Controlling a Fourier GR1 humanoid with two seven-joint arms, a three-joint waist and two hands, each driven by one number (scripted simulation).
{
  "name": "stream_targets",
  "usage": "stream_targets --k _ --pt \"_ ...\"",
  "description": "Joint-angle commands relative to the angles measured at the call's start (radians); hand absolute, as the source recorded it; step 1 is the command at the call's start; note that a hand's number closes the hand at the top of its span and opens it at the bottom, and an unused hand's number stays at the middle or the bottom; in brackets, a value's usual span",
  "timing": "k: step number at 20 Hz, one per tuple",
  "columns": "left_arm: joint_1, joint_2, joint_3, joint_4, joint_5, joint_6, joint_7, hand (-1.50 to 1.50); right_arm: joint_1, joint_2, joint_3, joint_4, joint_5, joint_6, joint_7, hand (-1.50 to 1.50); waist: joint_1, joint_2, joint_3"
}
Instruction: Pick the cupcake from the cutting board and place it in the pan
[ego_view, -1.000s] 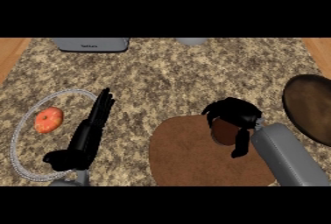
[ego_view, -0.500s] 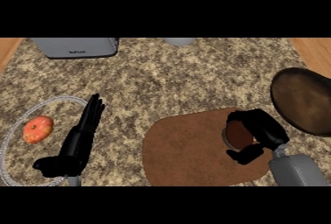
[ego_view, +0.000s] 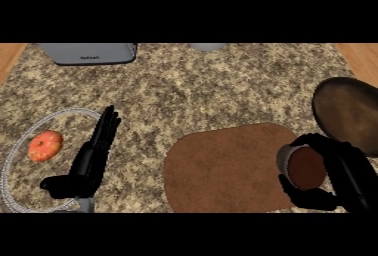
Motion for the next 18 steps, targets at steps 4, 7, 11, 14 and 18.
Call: stream_targets --k 4,7,11,14,18 --pt "-0.068 0.009 0.004 -0.021 0.016 -0.025 0.082 0.00 0.016 0.058 -0.149 -0.224 -0.157 0.073 0.177 1.50 0.041 0.010 0.002" --pt "-0.083 -0.015 0.006 0.060 0.009 -0.037 -0.008 0.00 0.036 0.077 -0.220 -0.172 -0.236 0.038 0.145 1.50 0.042 0.012 0.002" --pt "-0.071 -0.035 -0.022 0.008 -0.017 -0.006 0.043 0.00 -0.071 0.035 -0.376 0.076 -0.316 -0.045 0.049 1.50 0.053 0.014 0.003" --pt "-0.063 -0.051 -0.031 0.069 -0.043 -0.007 -0.032 0.00 -0.130 -0.007 -0.421 0.183 -0.286 -0.110 -0.004 1.50 0.052 0.014 0.003" --pt "-0.058 0.022 0.024 0.021 0.022 -0.079 0.025 0.00 -0.242 -0.086 -0.510 0.394 -0.266 -0.237 -0.124 1.50 0.064 0.016 0.003"
